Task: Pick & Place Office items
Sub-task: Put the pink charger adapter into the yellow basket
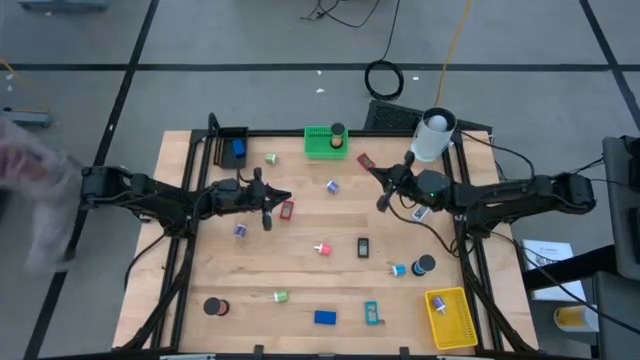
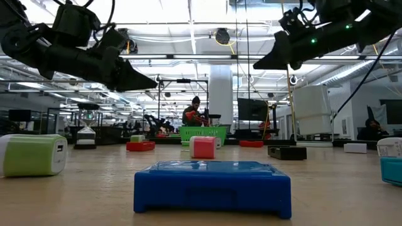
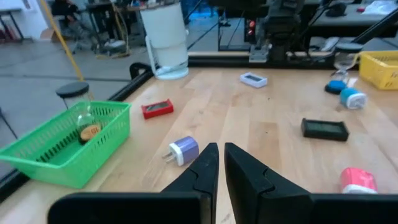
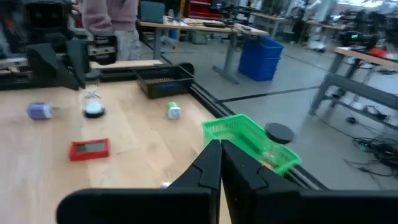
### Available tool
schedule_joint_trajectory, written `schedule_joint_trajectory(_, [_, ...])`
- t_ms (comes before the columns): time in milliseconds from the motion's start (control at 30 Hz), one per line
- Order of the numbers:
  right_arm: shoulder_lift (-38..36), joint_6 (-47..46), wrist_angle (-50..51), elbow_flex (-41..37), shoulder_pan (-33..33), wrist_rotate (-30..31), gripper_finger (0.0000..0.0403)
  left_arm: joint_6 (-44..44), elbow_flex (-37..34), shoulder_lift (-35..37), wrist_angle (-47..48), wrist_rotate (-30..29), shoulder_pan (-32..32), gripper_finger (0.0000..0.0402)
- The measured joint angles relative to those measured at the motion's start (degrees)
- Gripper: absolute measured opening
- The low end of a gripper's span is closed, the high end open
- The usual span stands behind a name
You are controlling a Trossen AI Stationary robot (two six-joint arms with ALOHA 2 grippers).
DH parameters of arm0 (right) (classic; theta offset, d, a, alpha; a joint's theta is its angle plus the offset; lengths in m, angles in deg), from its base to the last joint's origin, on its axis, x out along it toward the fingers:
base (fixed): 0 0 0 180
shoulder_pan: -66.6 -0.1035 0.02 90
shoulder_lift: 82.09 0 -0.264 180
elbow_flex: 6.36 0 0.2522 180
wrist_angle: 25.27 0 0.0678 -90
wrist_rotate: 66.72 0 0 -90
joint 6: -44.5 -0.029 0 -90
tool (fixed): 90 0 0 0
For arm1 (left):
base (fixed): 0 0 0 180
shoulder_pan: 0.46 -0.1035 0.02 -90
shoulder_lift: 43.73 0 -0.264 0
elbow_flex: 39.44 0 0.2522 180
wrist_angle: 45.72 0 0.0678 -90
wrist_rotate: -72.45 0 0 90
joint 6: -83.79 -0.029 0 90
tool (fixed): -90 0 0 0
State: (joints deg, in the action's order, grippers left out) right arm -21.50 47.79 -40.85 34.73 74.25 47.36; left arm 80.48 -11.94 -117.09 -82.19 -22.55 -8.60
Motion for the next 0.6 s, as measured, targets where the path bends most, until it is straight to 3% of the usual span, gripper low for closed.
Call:
schedule_joint_trajectory(367, [-0.1,0.4,0.4,-0.5,-0.4,-0.3,0.0004,-1.0,11.5,-10.9,7.8,-2.4,2.7,0.0035])
schedule_joint_trajectory(600, [-0.1,0.4,0.5,-0.5,-0.4,-0.3,0.0004,-0.5,15.5,-12.9,10.9,-3.9,4.4,0.0036])
